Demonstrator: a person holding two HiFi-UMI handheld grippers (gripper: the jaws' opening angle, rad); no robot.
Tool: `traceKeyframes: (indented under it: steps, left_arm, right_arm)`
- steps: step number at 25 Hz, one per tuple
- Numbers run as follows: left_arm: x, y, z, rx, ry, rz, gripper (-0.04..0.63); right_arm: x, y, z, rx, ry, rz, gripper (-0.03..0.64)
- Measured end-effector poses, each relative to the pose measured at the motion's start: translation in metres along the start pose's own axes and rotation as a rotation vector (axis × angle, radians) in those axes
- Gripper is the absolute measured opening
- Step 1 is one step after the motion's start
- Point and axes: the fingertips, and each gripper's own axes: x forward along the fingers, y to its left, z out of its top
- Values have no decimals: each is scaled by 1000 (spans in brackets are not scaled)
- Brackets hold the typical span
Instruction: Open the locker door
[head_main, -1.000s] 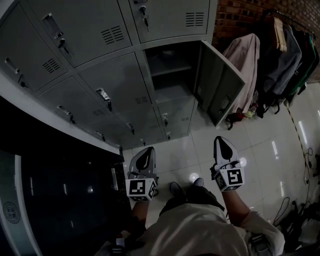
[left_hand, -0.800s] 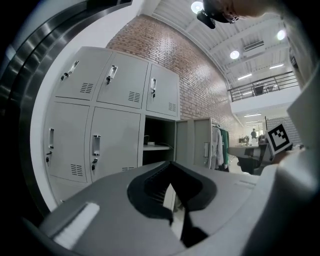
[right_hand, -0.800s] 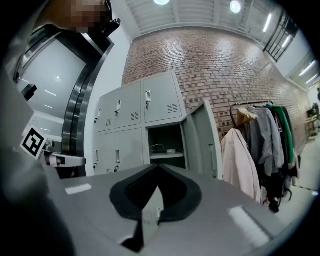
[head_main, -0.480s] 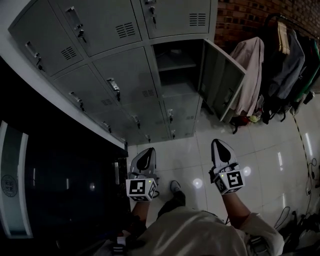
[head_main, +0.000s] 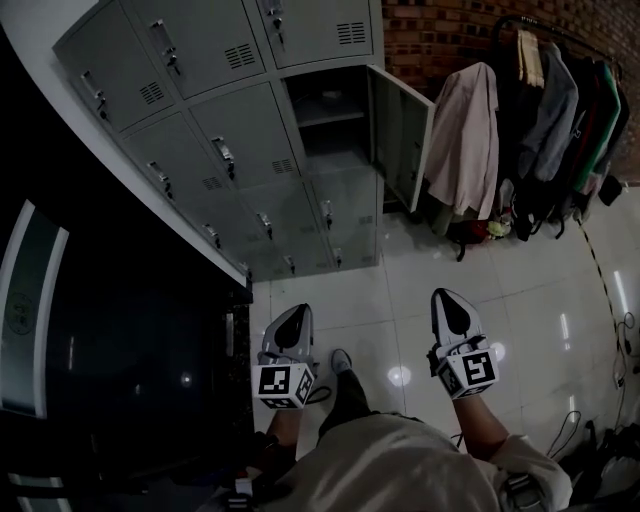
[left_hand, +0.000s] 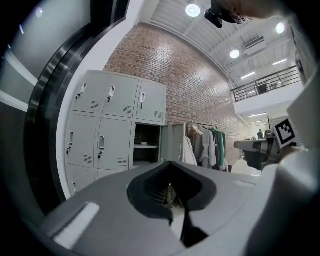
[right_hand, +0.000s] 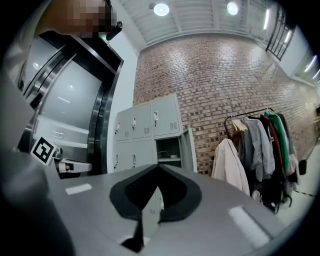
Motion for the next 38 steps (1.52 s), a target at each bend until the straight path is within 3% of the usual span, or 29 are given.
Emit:
traceKeyframes:
  steps: [9, 15, 18, 22, 27, 31, 38]
  left_arm:
    - [-82, -75, 20, 21, 6, 42, 101]
    - [-114, -112, 43, 45, -20, 10, 101]
    - [-128, -115, 54, 44, -24, 8, 101]
    - [-140, -118, 70, 48, -23, -7, 101]
    - [-157, -108, 88, 53, -30, -18, 101]
    - [-172, -92, 82, 37, -21, -11, 101]
    - [-189, -94, 83, 33, -26, -42, 99]
  right_arm:
    - [-100, 27, 26, 30, -33, 64, 1]
    - [-146, 40, 39, 44, -3, 75, 0]
    - [-160, 56, 45, 46, 53, 86, 1]
    - [-163, 69, 73, 46, -62, 92, 2]
    - [-162, 101, 86, 34, -36, 99, 0]
    - [-161, 124, 73, 24, 43, 90, 0]
    - [-171, 147, 77, 28, 25, 61, 0]
